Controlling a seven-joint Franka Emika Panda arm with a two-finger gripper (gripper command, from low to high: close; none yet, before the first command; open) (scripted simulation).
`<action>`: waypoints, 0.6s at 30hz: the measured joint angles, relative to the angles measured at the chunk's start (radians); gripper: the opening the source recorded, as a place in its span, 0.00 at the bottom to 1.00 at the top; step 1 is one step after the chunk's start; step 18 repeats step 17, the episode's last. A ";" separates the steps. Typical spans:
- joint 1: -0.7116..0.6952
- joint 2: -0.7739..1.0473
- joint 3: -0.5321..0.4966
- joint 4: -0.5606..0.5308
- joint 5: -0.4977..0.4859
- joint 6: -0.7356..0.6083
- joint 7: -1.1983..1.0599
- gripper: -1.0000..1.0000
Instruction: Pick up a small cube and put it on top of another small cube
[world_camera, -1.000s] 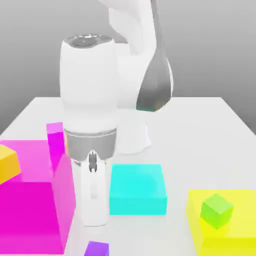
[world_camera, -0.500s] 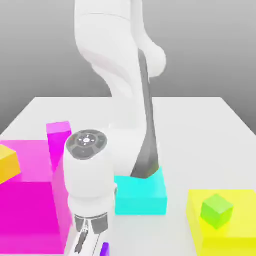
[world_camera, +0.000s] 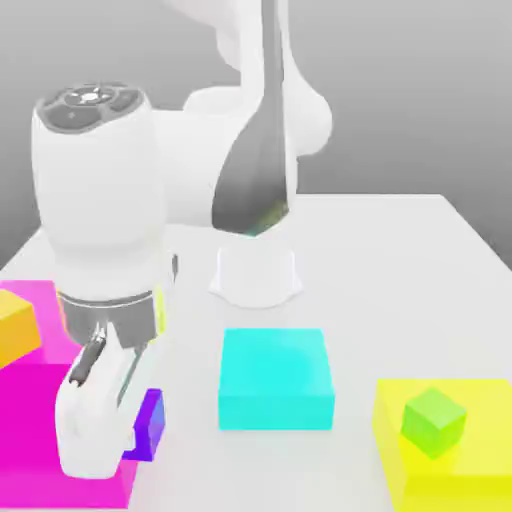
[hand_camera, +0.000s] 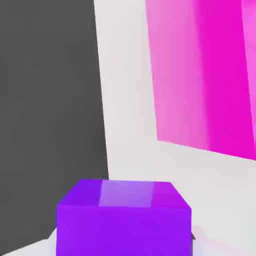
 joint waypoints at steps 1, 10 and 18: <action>-0.018 -0.024 -0.009 0.015 -0.001 -0.039 -0.019 0.00; -0.144 -0.185 -0.077 0.084 0.013 -0.249 -0.135 0.00; -0.144 -0.141 -0.079 -0.002 0.029 -0.115 -0.144 1.00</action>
